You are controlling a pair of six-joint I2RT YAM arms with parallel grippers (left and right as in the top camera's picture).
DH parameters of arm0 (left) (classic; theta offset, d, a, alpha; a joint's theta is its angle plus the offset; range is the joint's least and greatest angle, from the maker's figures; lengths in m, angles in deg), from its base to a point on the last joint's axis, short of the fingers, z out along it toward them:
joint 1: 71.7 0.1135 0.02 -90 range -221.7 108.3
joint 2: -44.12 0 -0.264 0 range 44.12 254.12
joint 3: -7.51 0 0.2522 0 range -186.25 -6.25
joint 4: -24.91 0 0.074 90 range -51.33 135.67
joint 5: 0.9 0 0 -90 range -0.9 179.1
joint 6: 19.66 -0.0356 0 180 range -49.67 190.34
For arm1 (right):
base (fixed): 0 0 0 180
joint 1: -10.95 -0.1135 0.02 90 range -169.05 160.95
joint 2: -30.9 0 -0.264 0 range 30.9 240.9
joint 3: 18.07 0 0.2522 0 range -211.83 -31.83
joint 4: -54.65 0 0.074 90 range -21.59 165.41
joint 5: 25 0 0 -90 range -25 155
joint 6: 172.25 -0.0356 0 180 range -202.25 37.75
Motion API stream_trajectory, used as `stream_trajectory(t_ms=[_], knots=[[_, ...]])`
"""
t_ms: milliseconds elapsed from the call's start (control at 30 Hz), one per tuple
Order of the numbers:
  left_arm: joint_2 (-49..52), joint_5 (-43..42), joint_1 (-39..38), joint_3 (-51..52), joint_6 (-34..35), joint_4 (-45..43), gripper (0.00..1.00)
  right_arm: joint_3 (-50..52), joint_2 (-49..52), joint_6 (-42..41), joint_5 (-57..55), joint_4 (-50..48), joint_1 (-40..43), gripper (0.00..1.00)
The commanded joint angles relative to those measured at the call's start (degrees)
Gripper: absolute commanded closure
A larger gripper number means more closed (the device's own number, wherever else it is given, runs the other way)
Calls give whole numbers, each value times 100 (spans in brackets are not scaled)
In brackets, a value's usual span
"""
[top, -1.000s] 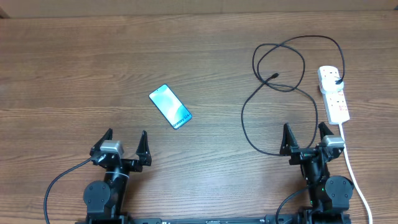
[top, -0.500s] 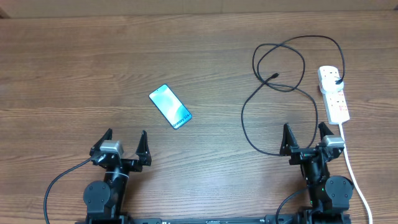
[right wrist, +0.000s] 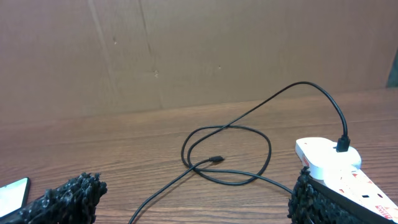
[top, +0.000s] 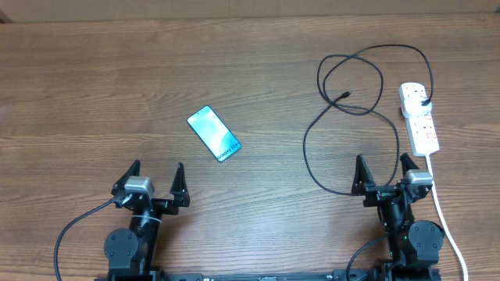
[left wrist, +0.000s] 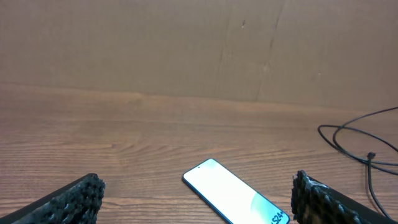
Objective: Plug charger to phone and switch on socket
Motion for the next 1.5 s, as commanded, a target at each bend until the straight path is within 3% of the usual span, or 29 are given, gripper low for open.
stream_trajectory(t_ms=[0,333,667,967,1067,1133,1300,1400,1467], knots=[[-46,52,42,-267,35,-24,0,63,-57,24,-39,-24,11,0],[195,612,42,-1399,-11,549,0,61,-57,24,-37,-24,11,0],[2149,448,28,-2986,-4,804,0,63,-57,24,-37,-24,11,0],[4874,448,-632,-5901,116,2612,0,61,-57,24,-39,-24,11,0],[5722,1346,-1150,-6854,1023,3580,0,61,-57,24,-37,-24,11,0],[6288,1523,-1495,-7429,1281,4127,0,63,-57,24,-37,-24,11,0],[7615,1257,-2210,-8498,1276,5117,0,63,-57,24,-37,-24,11,0],[8159,424,-2332,-8507,1274,5490,1,61,-57,24,-39,-24,11,0],[8496,321,-2334,-8507,1279,5912,0,61,-57,24,-39,-24,11,0]])
